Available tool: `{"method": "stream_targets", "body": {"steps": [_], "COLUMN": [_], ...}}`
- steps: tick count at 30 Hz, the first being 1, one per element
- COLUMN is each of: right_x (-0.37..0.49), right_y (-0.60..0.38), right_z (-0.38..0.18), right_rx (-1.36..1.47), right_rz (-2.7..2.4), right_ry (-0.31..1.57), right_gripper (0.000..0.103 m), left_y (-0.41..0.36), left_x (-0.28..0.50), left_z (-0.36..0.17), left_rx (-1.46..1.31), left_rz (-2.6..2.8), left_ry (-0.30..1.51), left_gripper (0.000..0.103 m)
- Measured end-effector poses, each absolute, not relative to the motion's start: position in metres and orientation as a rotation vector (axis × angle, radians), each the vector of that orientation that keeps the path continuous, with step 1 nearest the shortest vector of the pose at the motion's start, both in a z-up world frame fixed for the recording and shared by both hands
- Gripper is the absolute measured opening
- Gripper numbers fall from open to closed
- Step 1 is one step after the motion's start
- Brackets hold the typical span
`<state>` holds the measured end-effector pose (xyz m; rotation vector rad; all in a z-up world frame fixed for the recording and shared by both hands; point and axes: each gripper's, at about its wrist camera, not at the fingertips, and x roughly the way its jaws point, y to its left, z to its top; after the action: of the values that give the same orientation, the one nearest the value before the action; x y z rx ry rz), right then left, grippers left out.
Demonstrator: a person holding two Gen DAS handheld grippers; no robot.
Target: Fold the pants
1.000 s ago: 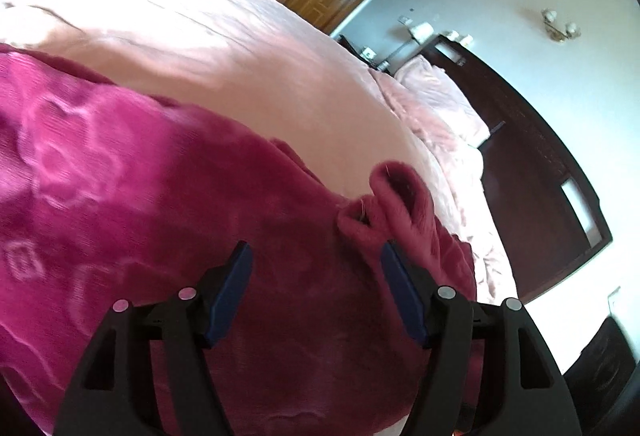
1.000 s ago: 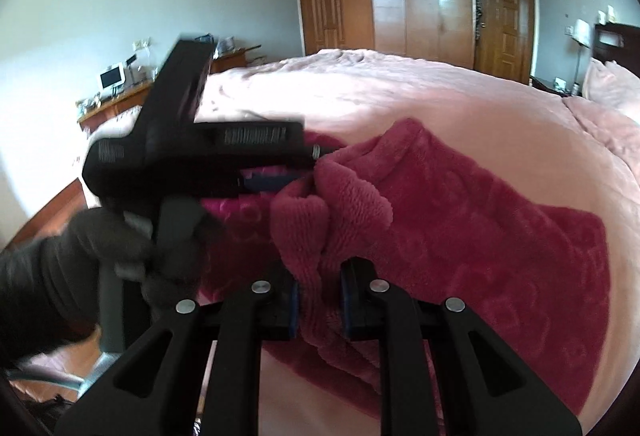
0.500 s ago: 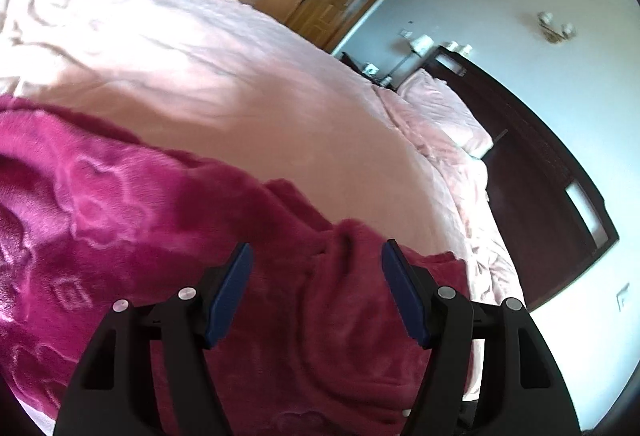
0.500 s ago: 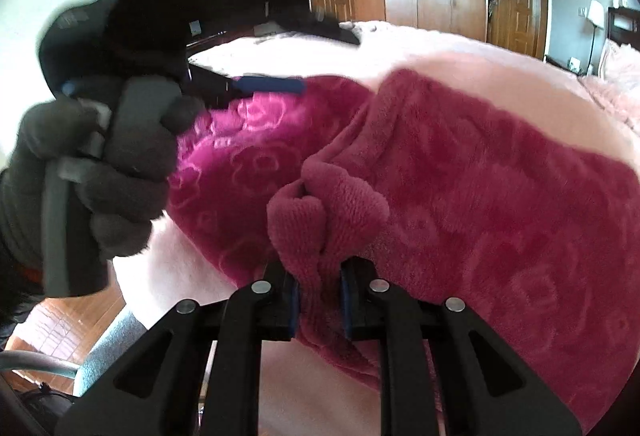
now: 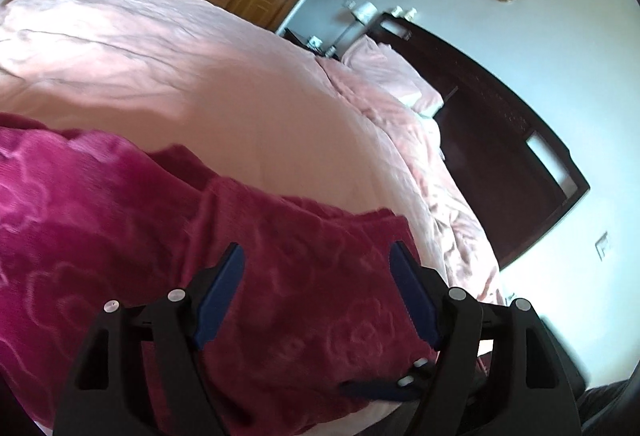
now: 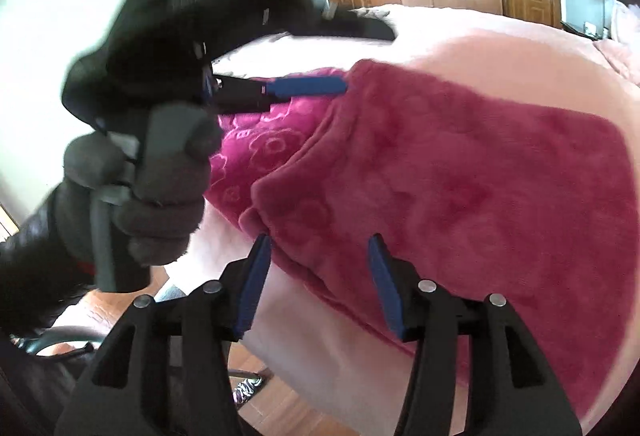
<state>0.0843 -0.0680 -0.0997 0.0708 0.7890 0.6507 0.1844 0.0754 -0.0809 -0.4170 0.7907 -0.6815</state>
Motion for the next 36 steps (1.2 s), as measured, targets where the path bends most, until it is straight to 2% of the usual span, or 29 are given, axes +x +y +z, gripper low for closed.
{"method": "stream_targets", "body": {"steps": [2, 5, 8, 10, 16, 22, 27, 29, 30, 31, 36], "right_x": [0.083, 0.097, 0.114, 0.131, 0.178, 0.215, 0.208, 0.205, 0.202, 0.202, 0.197], "right_y": [-0.093, -0.134, -0.168, -0.186, -0.192, -0.149, -0.143, -0.142, -0.140, -0.138, -0.139], "right_z": [-0.092, -0.085, -0.084, -0.085, -0.102, -0.153, -0.158, -0.158, -0.157, -0.156, -0.150], "right_rx": [0.094, 0.130, 0.179, 0.196, 0.220, 0.126, 0.122, 0.124, 0.123, 0.118, 0.125], "right_rz": [0.608, 0.477, 0.345, 0.290, 0.228, 0.173, 0.170, 0.166, 0.164, 0.159, 0.140], "right_ry": [0.779, 0.755, 0.734, 0.720, 0.742, 0.764, 0.756, 0.760, 0.761, 0.763, 0.767], "right_gripper": [0.052, 0.052, 0.052, 0.052, 0.052, 0.053, 0.053, 0.053, 0.053, 0.053, 0.053], "left_y": [0.072, 0.065, 0.060, 0.062, 0.077, 0.073, 0.075, 0.084, 0.089, 0.098, 0.153], "left_x": [0.184, 0.195, 0.204, 0.210, 0.212, 0.210, 0.200, 0.188, 0.184, 0.180, 0.192], "left_z": [-0.085, -0.097, -0.113, -0.126, -0.149, -0.158, -0.140, -0.119, -0.113, -0.104, -0.078], "left_rx": [-0.392, -0.384, -0.336, -0.317, -0.356, -0.306, -0.326, -0.337, -0.345, -0.359, -0.478], "left_rz": [-0.665, -0.622, -0.546, -0.505, -0.473, -0.454, -0.409, -0.367, -0.354, -0.330, -0.208], "left_ry": [0.801, 0.823, 0.855, 0.876, 0.875, 0.863, 0.848, 0.792, 0.772, 0.748, 0.748], "left_gripper": [0.074, 0.067, 0.051, 0.032, 0.012, 0.010, 0.010, 0.020, 0.033, 0.041, 0.046]}}
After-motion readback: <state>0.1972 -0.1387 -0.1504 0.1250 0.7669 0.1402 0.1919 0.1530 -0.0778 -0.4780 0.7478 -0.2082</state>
